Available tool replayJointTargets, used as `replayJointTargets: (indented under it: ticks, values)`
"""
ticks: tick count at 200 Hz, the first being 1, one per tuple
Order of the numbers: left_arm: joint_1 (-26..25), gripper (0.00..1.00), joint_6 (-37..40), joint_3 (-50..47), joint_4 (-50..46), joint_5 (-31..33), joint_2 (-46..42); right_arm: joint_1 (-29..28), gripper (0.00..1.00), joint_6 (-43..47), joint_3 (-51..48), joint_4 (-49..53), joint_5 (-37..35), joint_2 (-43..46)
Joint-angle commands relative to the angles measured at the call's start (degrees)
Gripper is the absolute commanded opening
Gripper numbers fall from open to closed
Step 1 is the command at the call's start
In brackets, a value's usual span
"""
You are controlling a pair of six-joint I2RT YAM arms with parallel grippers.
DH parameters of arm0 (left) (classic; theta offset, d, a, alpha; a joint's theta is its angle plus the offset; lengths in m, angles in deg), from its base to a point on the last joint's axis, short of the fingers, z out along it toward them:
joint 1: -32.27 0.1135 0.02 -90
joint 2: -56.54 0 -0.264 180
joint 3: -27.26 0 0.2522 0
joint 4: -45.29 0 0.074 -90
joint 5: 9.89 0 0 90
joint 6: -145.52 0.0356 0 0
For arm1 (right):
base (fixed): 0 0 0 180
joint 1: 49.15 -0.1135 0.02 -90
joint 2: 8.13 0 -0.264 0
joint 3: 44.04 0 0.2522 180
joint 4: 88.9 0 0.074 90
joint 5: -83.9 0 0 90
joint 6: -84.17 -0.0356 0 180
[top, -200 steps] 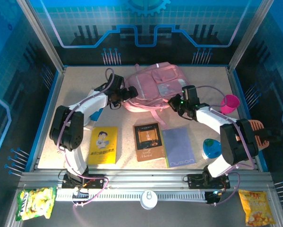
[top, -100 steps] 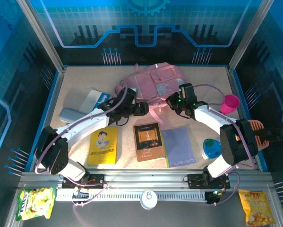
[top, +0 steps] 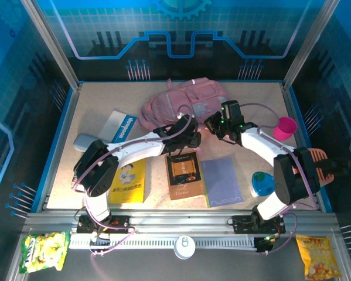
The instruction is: Pack the student bag
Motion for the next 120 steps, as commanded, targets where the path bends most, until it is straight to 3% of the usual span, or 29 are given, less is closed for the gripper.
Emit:
replayJointTargets:
  ticks: [1, 16, 45, 120]
  values:
    - [-0.58, 0.42, 0.51, 3.35, 2.55, 1.5, 1.71, -1.34, 0.09, -1.77, 3.04, -0.93, 4.2, 1.29]
    - [-0.58, 0.35, 0.44, 4.14, 2.68, 1.53, 2.53, -1.34, 0.1, -2.04, 3.46, -1.08, 4.74, 1.01]
    - [-0.58, 0.3, 0.5, 6.04, 1.69, 3.25, 4.1, -1.34, 0.1, -2.48, 3.34, -1.94, 5.58, 0.68]
    - [-0.5, 0.23, 0.12, 7.79, 0.4, 6.23, 5.98, -1.34, 0.1, -2.03, 3.59, -1.09, 5.59, 0.77]
